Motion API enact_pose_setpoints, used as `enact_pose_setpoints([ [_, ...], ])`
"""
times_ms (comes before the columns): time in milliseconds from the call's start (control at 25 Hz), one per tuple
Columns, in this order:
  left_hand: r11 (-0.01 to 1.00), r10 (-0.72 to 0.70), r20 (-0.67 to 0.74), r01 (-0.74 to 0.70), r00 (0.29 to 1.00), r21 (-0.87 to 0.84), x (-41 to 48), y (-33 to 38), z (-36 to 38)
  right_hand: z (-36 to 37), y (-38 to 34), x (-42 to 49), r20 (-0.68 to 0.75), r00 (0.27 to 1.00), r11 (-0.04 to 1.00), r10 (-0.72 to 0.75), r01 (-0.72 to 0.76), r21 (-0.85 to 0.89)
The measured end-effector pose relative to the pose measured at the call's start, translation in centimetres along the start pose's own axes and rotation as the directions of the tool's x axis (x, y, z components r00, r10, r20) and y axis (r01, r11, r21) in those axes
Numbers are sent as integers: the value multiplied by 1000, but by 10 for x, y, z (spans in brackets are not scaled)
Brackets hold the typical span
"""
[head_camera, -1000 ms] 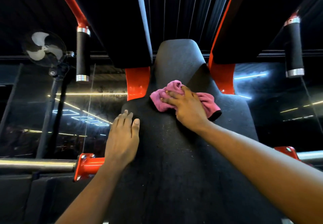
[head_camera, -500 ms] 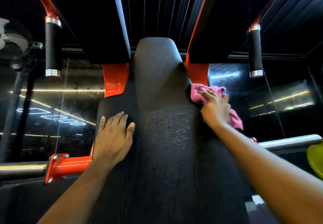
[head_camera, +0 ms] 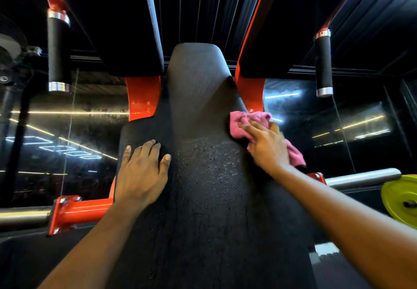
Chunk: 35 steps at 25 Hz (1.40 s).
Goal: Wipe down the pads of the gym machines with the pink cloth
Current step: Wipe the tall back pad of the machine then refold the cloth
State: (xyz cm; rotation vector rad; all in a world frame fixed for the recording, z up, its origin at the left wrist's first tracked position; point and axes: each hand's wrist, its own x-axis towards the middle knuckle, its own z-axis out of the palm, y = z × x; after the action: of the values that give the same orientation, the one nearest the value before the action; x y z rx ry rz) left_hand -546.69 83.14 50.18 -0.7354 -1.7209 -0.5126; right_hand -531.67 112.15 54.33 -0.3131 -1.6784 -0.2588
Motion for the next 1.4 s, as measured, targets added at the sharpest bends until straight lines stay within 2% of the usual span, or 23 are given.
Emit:
enact_pose_setpoints([
  [80, 1000, 20, 19, -20, 1000, -19, -1, -4, -1, -9, 16, 4, -24, 972, 970, 236, -234, 60],
  [120, 999, 30, 31, -29, 999, -27, -1, -8, -1, -8, 4, 4, -62, 917, 918, 395, -390, 75],
  [160, 998, 39, 43, -38, 998, -42, 0, -10, -2, -3, -19, 3, -80, 898, 901, 433, -431, 50],
  [280, 991, 65, 49, -58, 997, -124, -2, -15, -6, 5, -48, 0, -2, 1000, 1000, -19, 19, 4],
  [320, 988, 58, 37, -52, 998, -143, -6, -19, -8, 4, -39, 9, 12, 1000, 999, -24, 23, 31],
  [400, 985, 8, 10, -7, 1000, -172, -18, -31, -12, 2, -47, 21, -64, 959, 958, 277, -270, 98],
  [440, 984, -15, 10, 16, 1000, -180, -24, -37, -14, 7, -69, 19, -73, 935, 937, 346, -342, 69],
  [480, 983, -29, 21, 33, 999, -183, -29, -45, -16, 18, -99, 14, -54, 974, 976, 218, -217, 23],
  [520, 980, -37, 38, 44, 999, -193, -33, -51, -18, 26, -120, 10, -24, 999, 999, -28, 29, 15],
  [560, 973, -50, 60, 62, 997, -220, -35, -56, -20, 27, -127, 17, -3, 968, 968, -249, 249, 15],
  [600, 963, -58, 79, 77, 995, -260, -37, -61, -22, 26, -128, 30, -3, 946, 945, -325, 325, 35],
  [720, 931, -28, 148, 80, 989, -355, -45, -71, -24, 24, -151, 43, -56, 997, 997, 58, -55, 48],
  [760, 925, -16, 155, 74, 988, -373, -45, -74, -24, 31, -172, 37, -69, 998, 1000, 13, -12, 18],
  [800, 919, -9, 154, 69, 988, -388, -46, -76, -24, 39, -190, 27, -57, 982, 983, -182, 183, 19],
  [840, 912, -2, 150, 63, 989, -405, -46, -78, -24, 43, -198, 26, -51, 917, 918, -396, 397, 20],
  [880, 904, -1, 152, 66, 988, -421, -46, -79, -24, 45, -197, 37, -47, 867, 867, -496, 498, 37],
  [1000, 894, 4, 162, 69, 987, -443, -51, -85, -25, 40, -215, 48, -138, 975, 966, -173, 195, 171],
  [1040, 889, 4, 169, 74, 986, -453, -54, -87, -26, 44, -230, 37, -175, 966, 960, -192, 222, 170],
  [1120, 880, 4, 184, 83, 983, -467, -61, -91, -28, 55, -241, 26, -150, 837, 841, -527, 539, 54],
  [1160, 876, 2, 194, 92, 981, -473, -64, -92, -29, 55, -234, 38, -89, 794, 793, -601, 607, 57],
  [1280, 869, -10, 199, 107, 980, -483, -71, -89, -28, 46, -229, 45, -115, 957, 946, -265, 281, 162],
  [1320, 871, -21, 184, 108, 983, -478, -72, -86, -27, 48, -234, 31, -128, 949, 941, -289, 307, 146],
  [1400, 877, -39, 164, 113, 986, -467, -71, -79, -25, 52, -221, 8, -66, 831, 827, -552, 555, 85],
])
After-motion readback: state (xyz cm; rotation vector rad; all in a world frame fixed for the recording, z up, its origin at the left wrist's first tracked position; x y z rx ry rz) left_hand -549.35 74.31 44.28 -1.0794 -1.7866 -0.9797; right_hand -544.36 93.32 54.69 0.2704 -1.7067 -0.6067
